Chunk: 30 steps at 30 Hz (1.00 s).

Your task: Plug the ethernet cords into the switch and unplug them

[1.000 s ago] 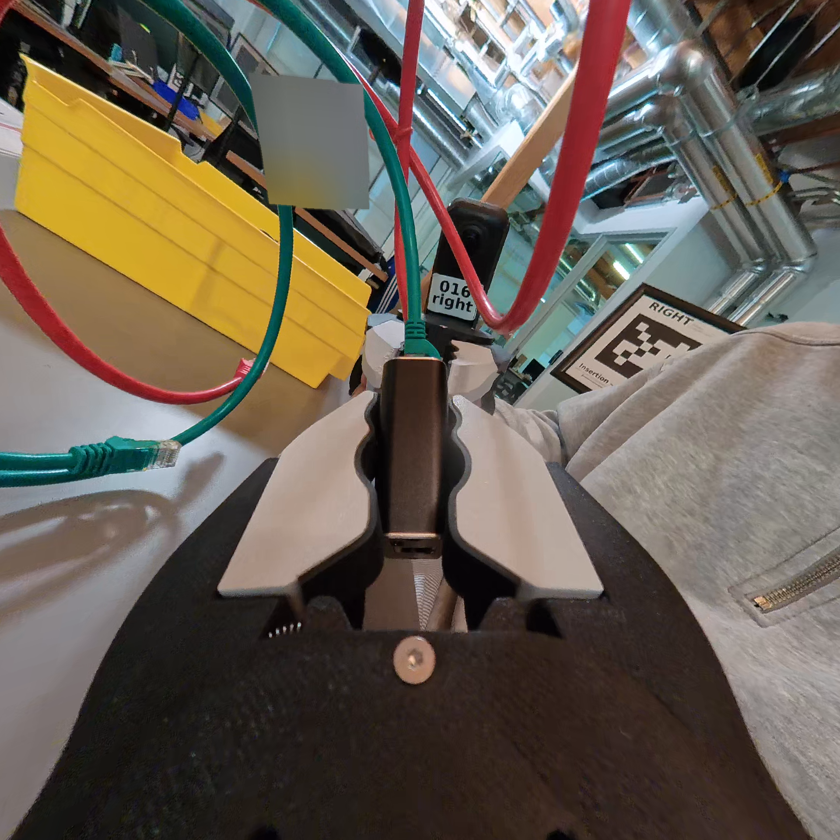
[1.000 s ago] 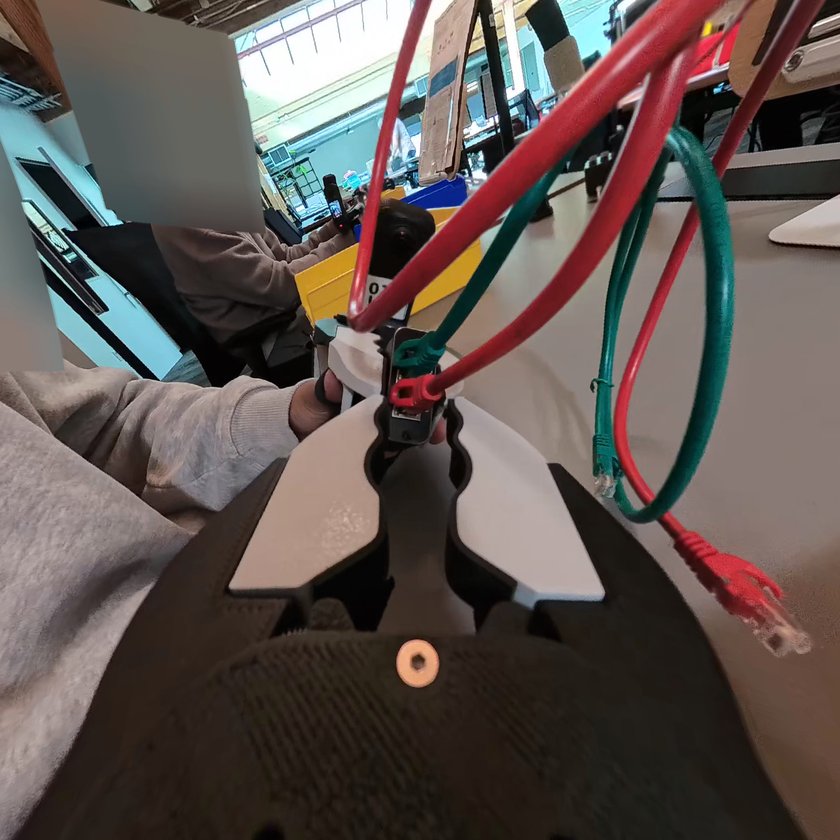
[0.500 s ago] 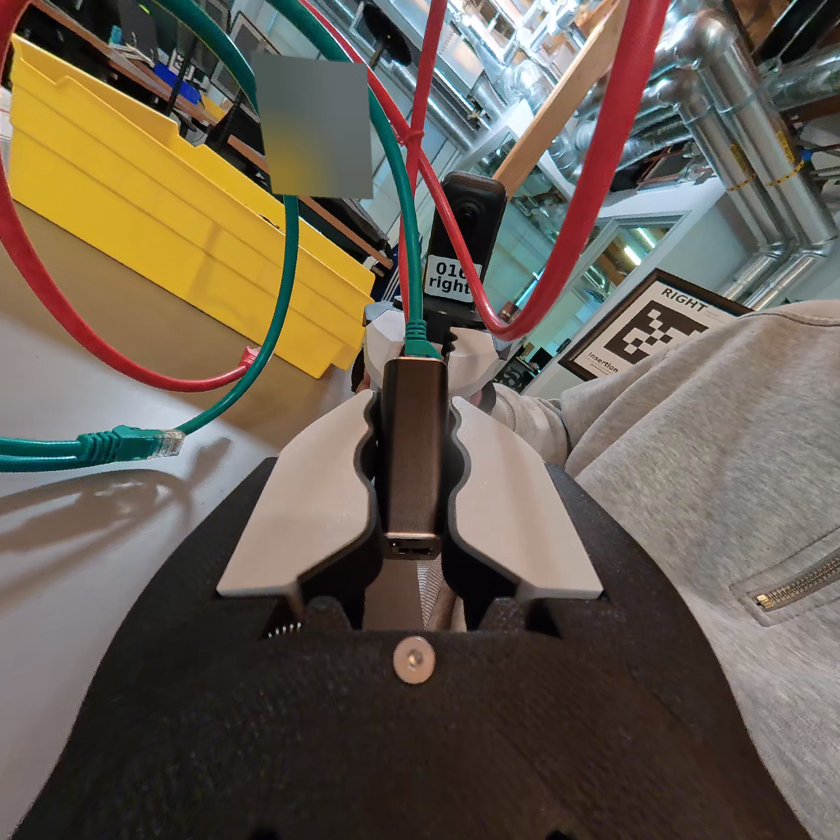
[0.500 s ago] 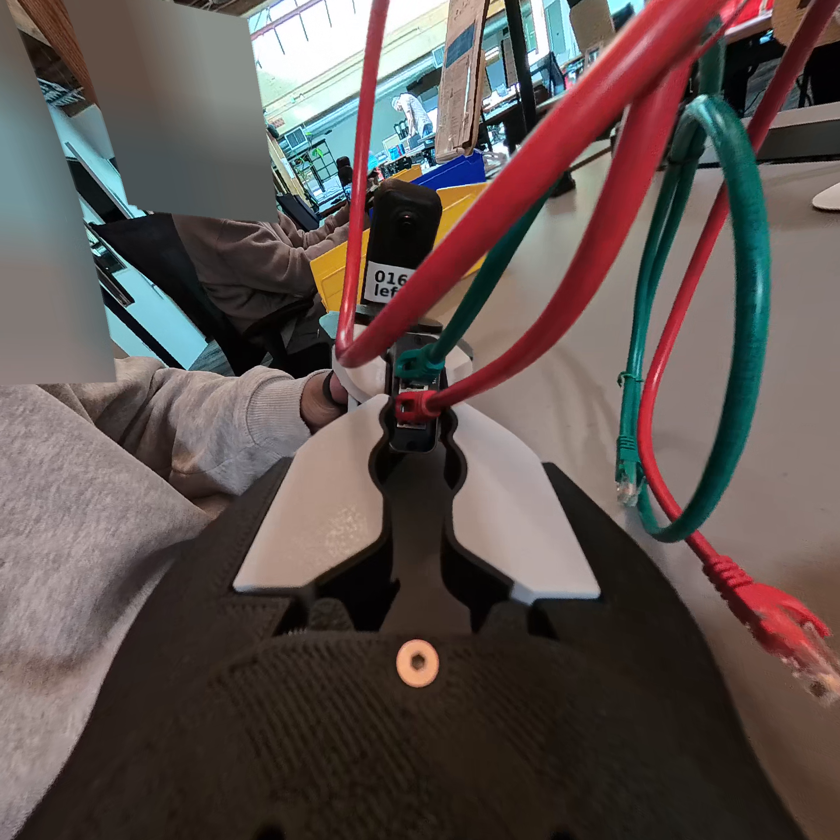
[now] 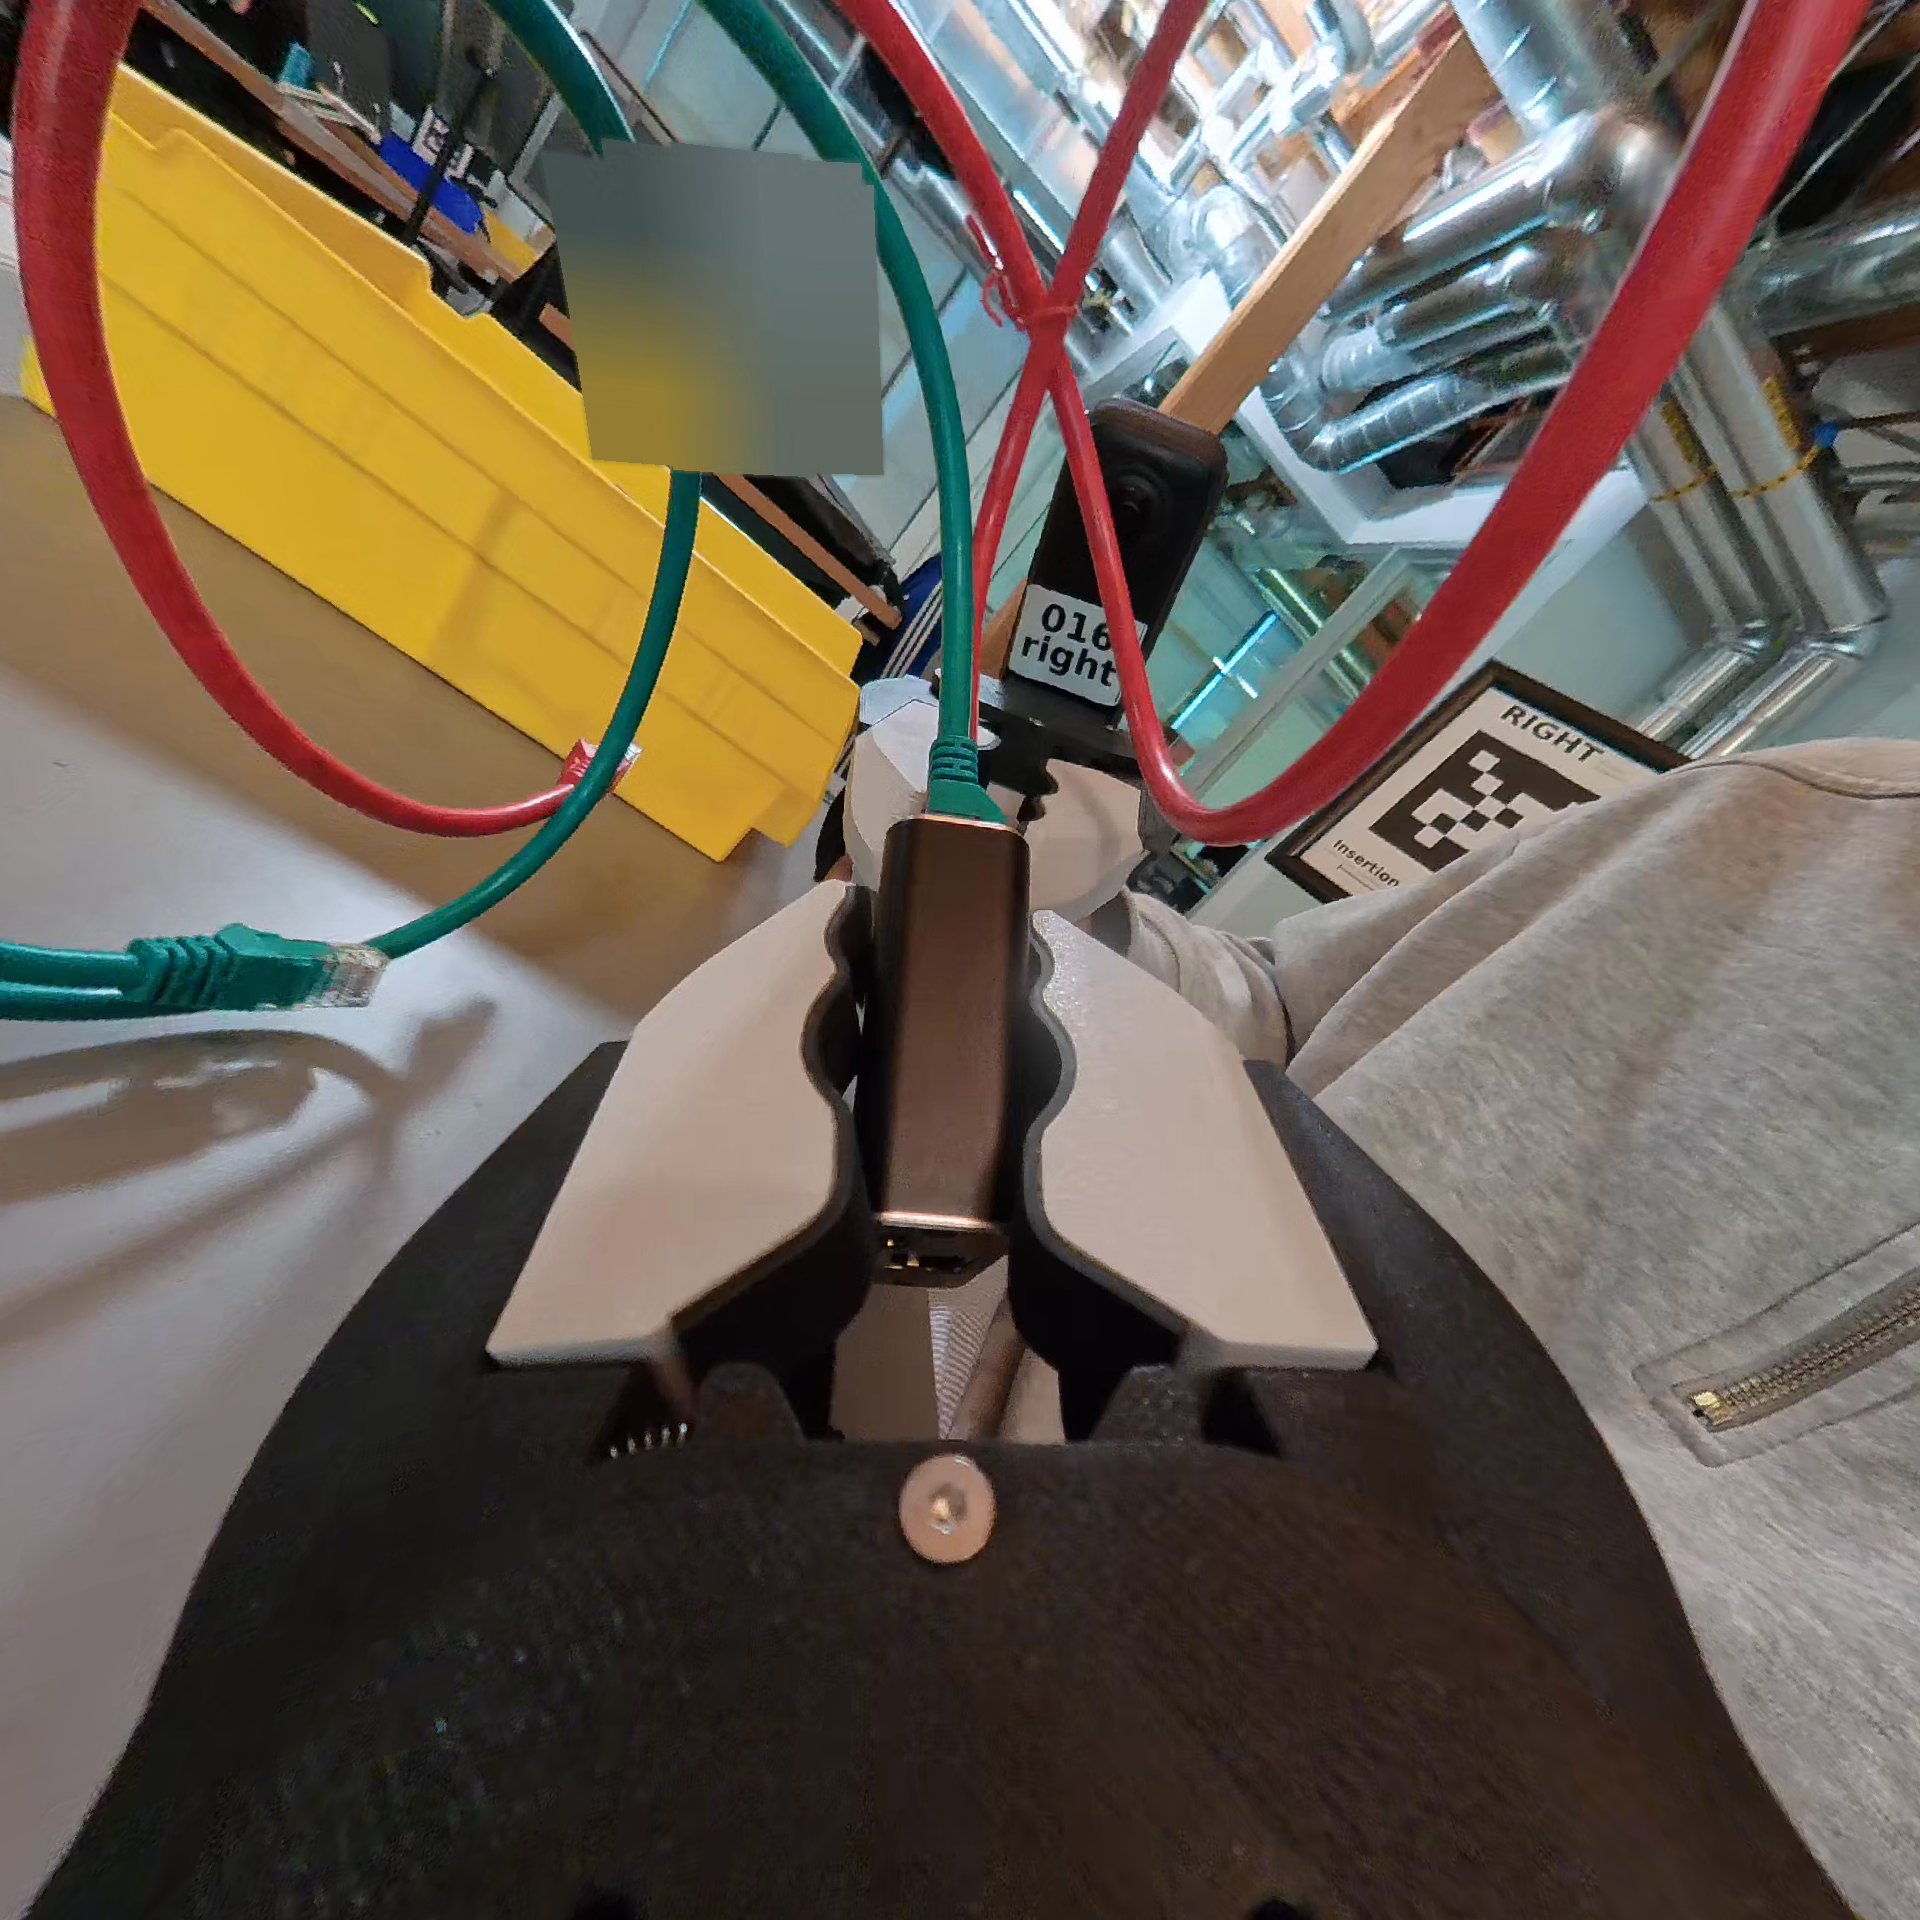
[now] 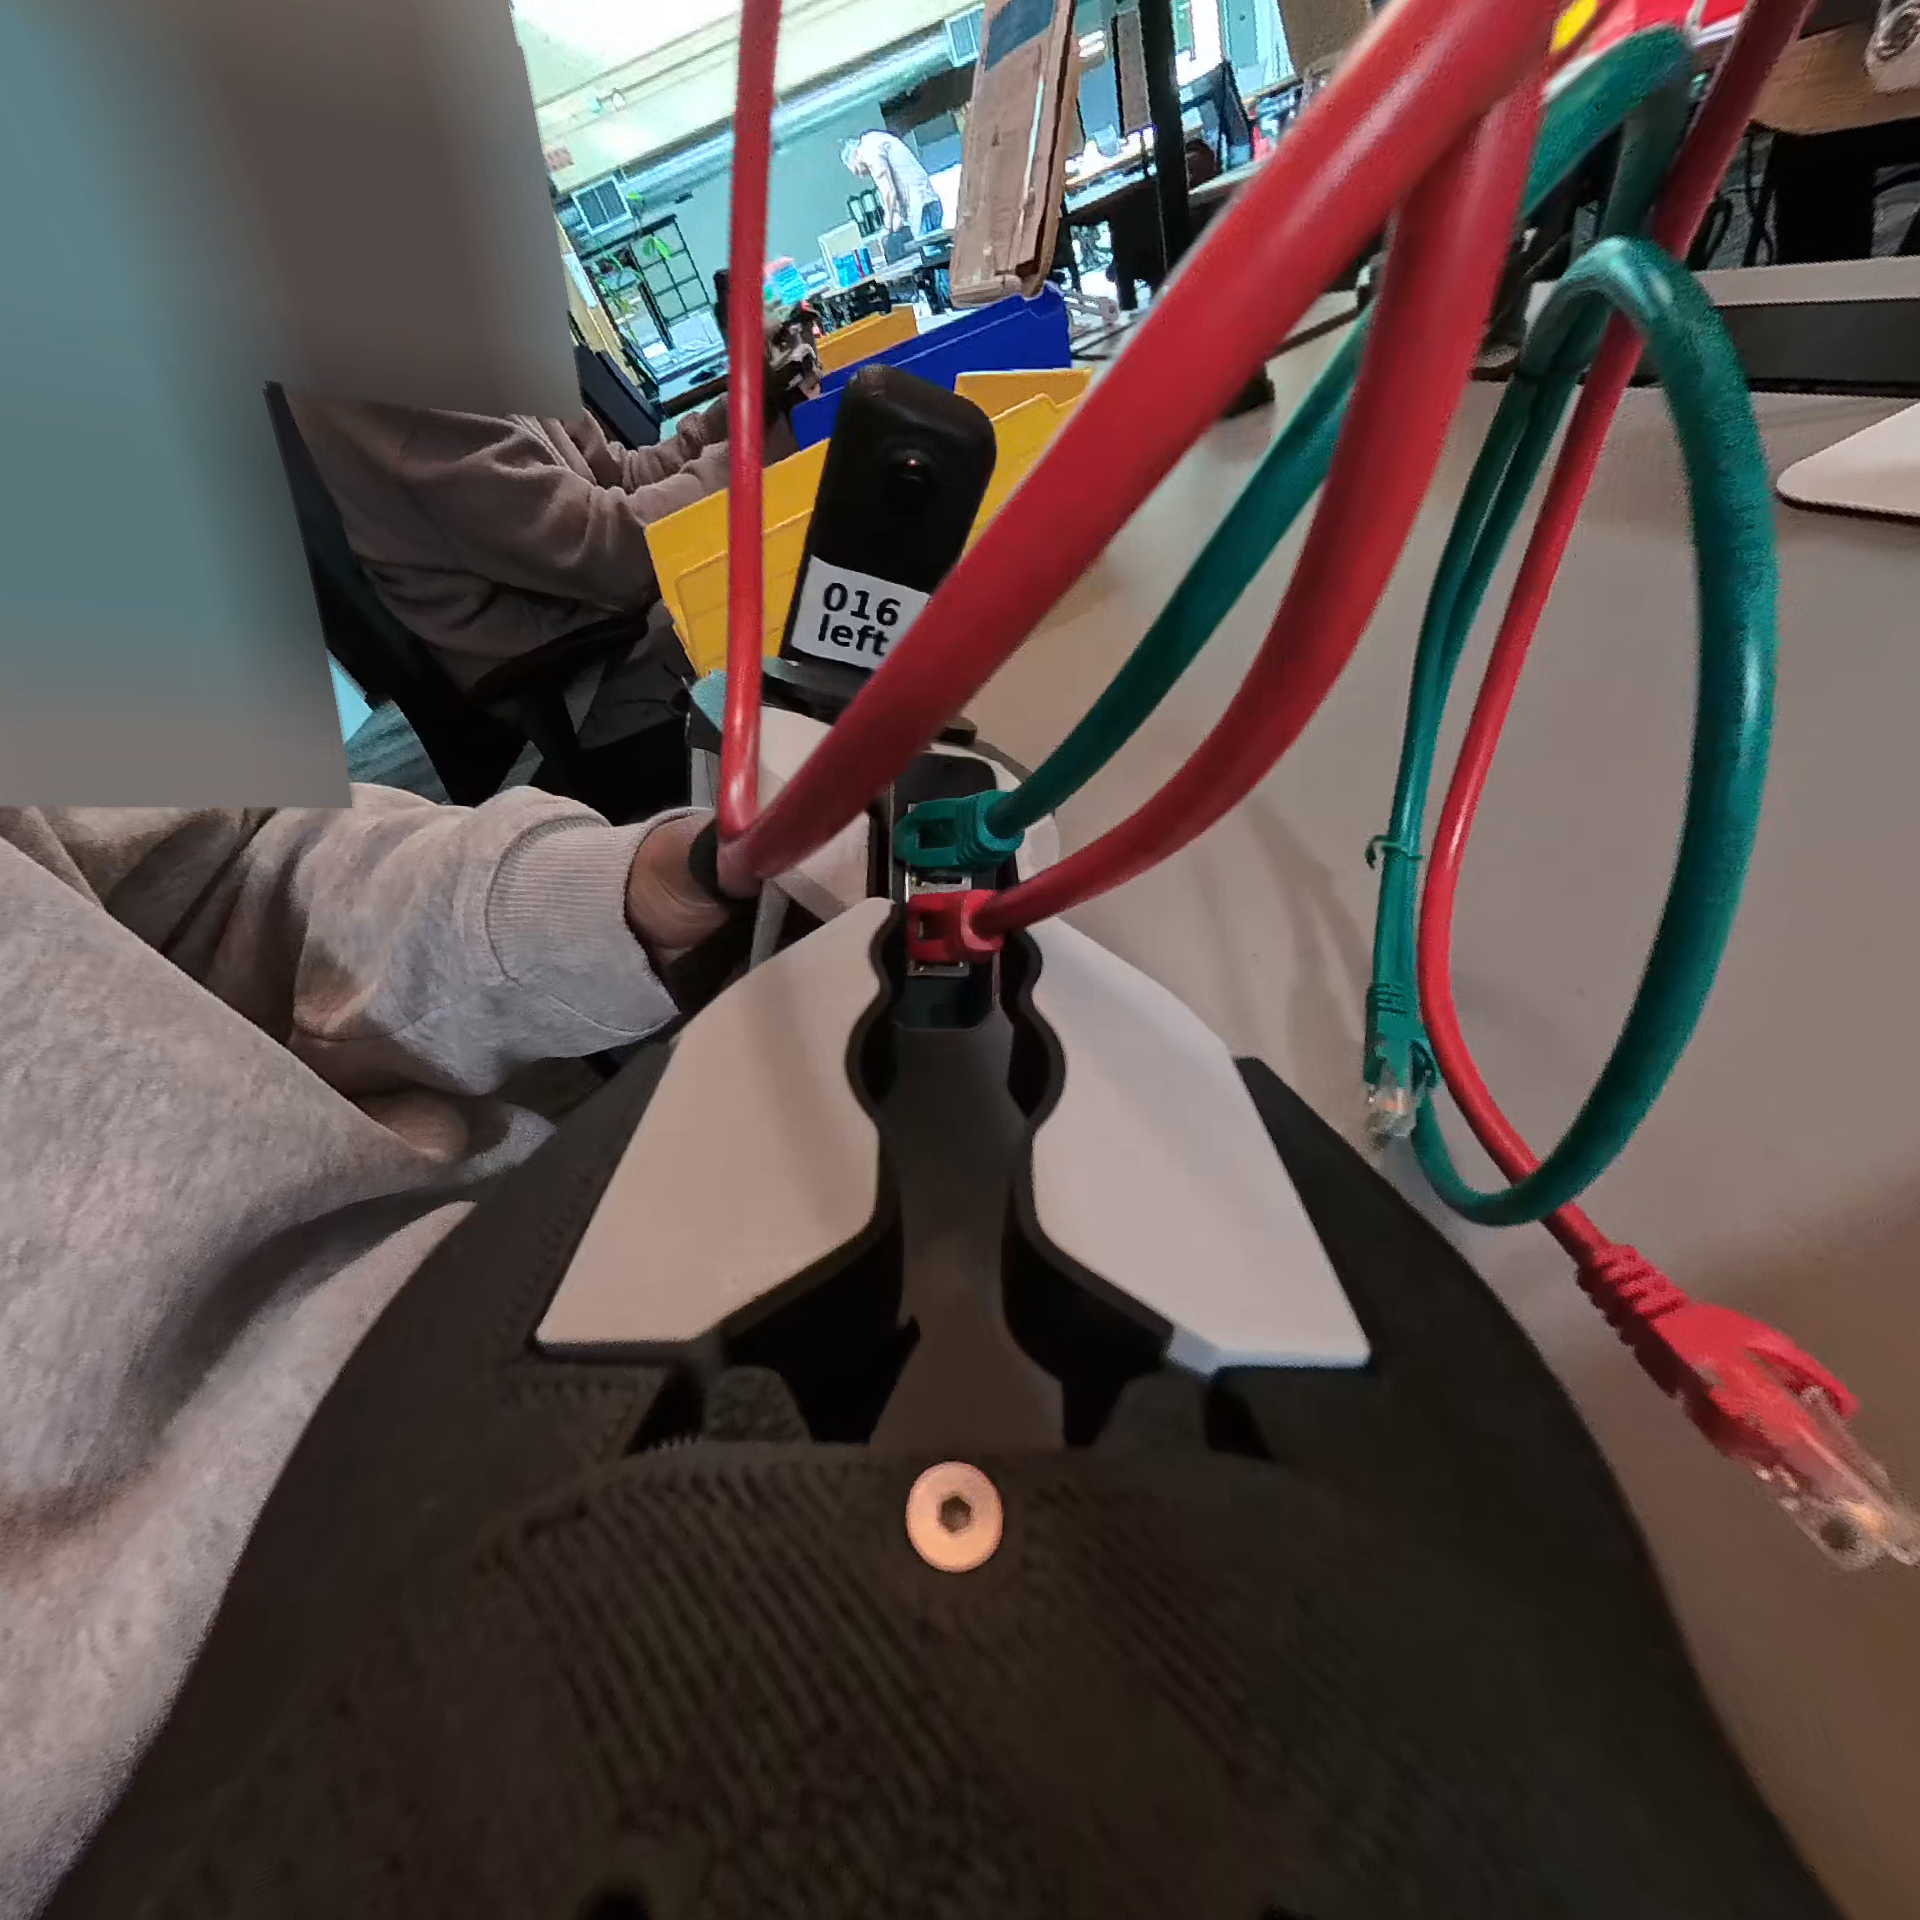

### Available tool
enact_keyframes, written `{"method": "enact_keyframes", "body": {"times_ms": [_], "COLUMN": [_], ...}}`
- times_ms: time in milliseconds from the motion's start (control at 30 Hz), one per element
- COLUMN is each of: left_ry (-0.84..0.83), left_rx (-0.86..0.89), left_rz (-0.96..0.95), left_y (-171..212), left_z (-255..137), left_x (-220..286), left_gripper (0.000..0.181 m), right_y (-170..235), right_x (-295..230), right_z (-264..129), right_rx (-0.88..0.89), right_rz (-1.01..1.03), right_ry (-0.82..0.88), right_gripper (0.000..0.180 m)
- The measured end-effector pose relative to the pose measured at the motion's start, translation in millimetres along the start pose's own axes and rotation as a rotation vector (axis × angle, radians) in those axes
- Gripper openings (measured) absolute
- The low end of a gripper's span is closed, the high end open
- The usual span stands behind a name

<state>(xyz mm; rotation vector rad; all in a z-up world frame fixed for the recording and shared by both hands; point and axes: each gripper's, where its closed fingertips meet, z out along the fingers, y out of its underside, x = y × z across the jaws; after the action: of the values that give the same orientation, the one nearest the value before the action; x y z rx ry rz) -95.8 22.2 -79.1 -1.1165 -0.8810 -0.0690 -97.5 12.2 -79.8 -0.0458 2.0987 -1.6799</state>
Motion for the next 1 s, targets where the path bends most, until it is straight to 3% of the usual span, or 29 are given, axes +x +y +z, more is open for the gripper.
{"method": "enact_keyframes", "body": {"times_ms": [300,1000], "left_ry": [0.023,0.073], "left_rx": [0.012,-0.030], "left_rz": [-0.027,-0.135], "left_y": [-1,7], "left_z": [0,23], "left_x": [1,13], "left_gripper": [0.027,0.028], "right_y": [-2,-29], "right_x": [0,0], "right_z": [0,-18], "right_rx": [0.001,0.227], "right_rz": [-0.016,0.293], "right_ry": [0.042,-0.068], "right_gripper": [0.015,0.012]}}
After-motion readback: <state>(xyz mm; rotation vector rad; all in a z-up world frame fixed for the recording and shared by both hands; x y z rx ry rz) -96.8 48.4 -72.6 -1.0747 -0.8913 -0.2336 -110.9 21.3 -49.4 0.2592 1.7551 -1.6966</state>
